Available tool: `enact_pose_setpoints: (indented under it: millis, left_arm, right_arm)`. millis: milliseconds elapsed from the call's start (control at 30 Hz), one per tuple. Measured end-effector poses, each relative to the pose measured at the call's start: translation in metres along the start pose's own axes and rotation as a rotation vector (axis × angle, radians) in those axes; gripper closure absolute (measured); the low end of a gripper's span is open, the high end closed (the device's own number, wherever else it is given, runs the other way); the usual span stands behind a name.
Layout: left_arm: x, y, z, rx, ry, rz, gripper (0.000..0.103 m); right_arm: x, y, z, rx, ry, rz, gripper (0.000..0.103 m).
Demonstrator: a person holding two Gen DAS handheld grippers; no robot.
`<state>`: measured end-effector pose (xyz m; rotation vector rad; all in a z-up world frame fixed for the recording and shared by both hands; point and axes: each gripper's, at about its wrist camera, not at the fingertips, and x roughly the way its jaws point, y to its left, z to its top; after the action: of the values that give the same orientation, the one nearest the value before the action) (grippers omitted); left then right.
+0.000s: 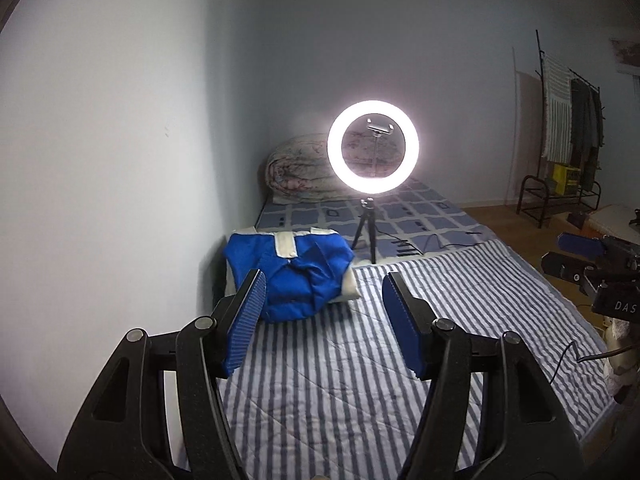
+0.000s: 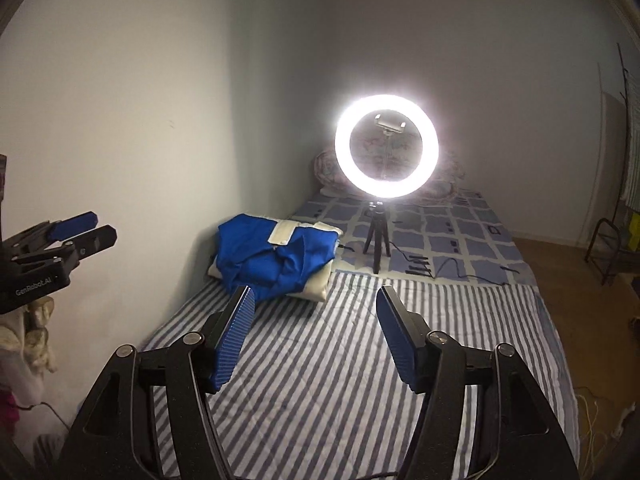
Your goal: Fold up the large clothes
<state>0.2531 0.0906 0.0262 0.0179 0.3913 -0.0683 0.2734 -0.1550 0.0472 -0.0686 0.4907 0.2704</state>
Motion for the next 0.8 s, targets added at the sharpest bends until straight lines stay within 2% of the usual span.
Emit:
enact_pose_setpoints:
  millis: [167,300,367,567,667,700,800]
  left_arm:
    - [-0.029,-0.018,-0.028,0.004,0.004,-0.001,0.039]
    - [-0.043,-0.025,-0.046,-0.007,0.012,-0.017,0.029]
    - [-0.049,-0.028,-0.053,-0.005,0.009,-0.012,0.029]
    - [-0.051,-0.028,-0.064,-0.002,-0.002,0.008,0.016]
    - [-0.051,-0.026,-0.072,-0.016,-0.015,0.032,0.002]
    - [-0.049,-0.025,-0.074,-0.021,-0.01,0.039,0.0]
    - [-0.043,-0.027,-0.079,-0.004,0.017,0.051,0.0]
  right_arm:
    - [-0.037,-0.009,-0.03,0.023,-0.014,0.001,0.039]
    - [-0.053,-0.007,-0.049,0.014,-0.025,-0.016,0.035]
    - [-0.058,-0.004,-0.058,0.014,-0.029,-0.025,0.033]
    - [-0.054,0.003,-0.083,-0.006,-0.019,-0.046,0.031]
    - [-0.052,0.002,-0.09,-0.008,-0.016,-0.064,0.029]
    - [-0.052,0.001,-0.093,-0.005,-0.019,-0.074,0.024]
    - [-0.05,-0.005,-0.098,0.013,-0.025,-0.094,0.021]
